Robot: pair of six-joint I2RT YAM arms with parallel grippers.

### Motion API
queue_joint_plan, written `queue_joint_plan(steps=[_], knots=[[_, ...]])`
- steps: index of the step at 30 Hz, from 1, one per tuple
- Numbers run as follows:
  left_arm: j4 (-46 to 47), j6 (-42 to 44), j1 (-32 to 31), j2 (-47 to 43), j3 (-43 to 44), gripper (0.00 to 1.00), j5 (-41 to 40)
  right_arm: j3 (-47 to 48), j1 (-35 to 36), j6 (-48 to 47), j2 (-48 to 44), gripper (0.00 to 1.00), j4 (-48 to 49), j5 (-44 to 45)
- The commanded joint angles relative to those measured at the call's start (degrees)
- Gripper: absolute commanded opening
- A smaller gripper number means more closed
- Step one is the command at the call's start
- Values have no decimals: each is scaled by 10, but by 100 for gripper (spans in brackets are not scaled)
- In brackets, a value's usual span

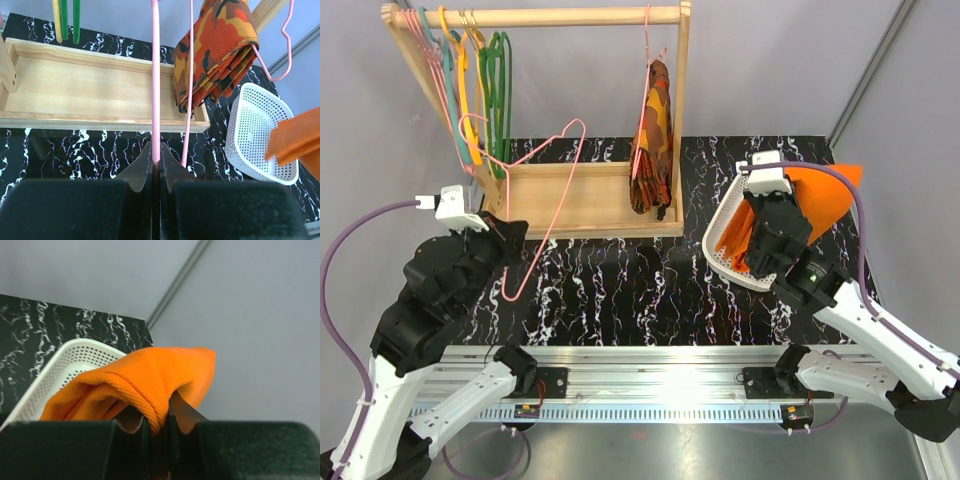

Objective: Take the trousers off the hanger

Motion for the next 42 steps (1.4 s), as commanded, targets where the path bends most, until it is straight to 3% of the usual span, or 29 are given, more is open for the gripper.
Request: queue_joint_plan(steps=[1, 5, 16, 26, 33, 42], knots=[[10, 8, 0, -7, 5, 0, 12, -11, -7, 23, -53, 0, 94, 68], [9, 11, 1, -2, 1, 0, 20, -29, -10, 127, -64, 0, -3, 90], [17, 14, 1, 0, -18, 0, 31, -85, -51, 209, -27, 0, -26, 72], [17, 23, 0, -2, -18, 0, 36, -31, -171, 373, 150, 0, -122, -30], [-4, 48, 0, 0, 18, 0, 17, 8, -221, 368, 257, 0, -89, -83], [-23, 73, 1, -7, 33, 0, -16, 50, -273, 281, 373, 2, -50, -241]])
